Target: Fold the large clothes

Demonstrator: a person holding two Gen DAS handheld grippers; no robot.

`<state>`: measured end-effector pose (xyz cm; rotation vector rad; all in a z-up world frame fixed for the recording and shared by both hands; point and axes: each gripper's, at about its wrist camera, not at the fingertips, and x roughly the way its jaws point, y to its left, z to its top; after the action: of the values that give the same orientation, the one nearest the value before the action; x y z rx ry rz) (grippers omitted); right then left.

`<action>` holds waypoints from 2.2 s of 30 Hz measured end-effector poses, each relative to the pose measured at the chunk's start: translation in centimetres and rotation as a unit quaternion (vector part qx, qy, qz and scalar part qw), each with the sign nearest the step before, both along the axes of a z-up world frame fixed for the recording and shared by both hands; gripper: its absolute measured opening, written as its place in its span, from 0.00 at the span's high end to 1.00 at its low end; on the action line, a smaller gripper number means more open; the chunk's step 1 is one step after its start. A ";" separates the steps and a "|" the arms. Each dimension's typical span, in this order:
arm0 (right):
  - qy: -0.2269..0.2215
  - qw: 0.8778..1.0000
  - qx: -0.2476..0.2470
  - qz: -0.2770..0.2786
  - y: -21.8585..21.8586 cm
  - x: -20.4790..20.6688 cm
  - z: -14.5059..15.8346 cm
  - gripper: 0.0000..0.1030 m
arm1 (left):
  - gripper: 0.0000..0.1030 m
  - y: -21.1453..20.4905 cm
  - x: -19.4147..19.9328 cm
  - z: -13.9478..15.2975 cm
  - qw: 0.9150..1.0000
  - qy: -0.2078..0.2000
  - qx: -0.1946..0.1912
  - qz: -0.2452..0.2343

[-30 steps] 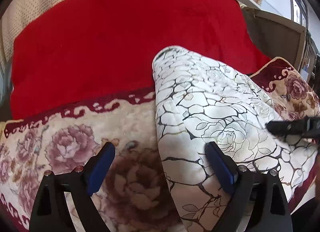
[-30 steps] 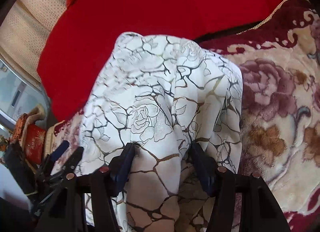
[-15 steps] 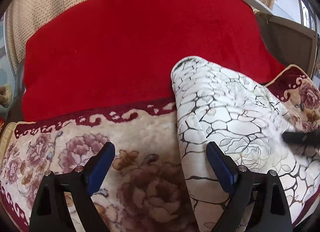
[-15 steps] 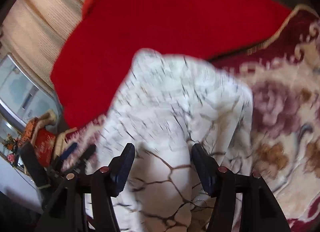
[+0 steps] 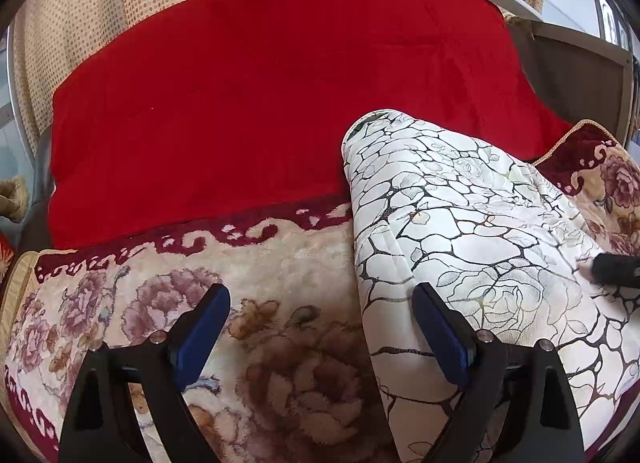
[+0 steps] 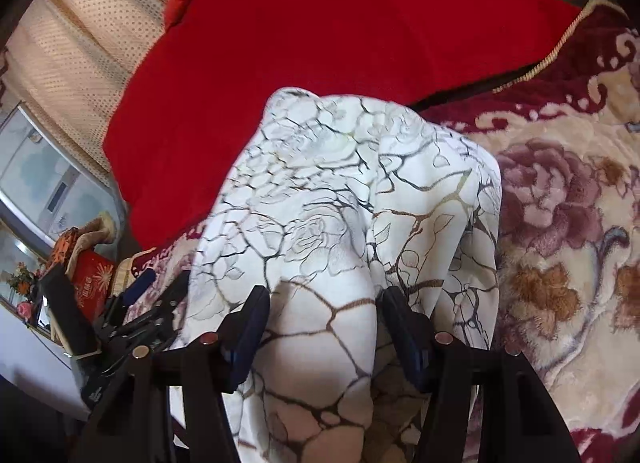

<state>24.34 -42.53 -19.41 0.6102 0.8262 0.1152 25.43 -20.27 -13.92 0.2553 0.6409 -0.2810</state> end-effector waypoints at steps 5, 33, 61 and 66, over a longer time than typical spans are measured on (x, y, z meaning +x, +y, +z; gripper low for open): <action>-0.041 0.999 -0.010 0.012 0.7 -0.7 1.8 0.40 | 0.10 0.0 0.0 0.0 1.000 0.001 -0.001 0.001; 0.006 0.999 0.032 0.030 -0.5 -0.7 -0.5 0.38 | 0.10 0.1 -0.3 0.0 1.000 -0.002 0.004 0.001; -0.024 0.999 0.042 0.009 -2.5 -2.5 0.7 0.29 | 0.10 0.0 -0.7 0.4 1.000 -0.004 0.023 0.003; -0.018 0.998 0.058 -0.016 -4.1 -2.9 0.3 0.27 | 0.10 -0.1 -1.0 0.7 1.000 -0.005 0.030 0.003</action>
<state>21.48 -46.58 -19.10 0.7279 0.7780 0.1442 24.44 -20.40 -13.21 0.3117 0.6397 -0.2546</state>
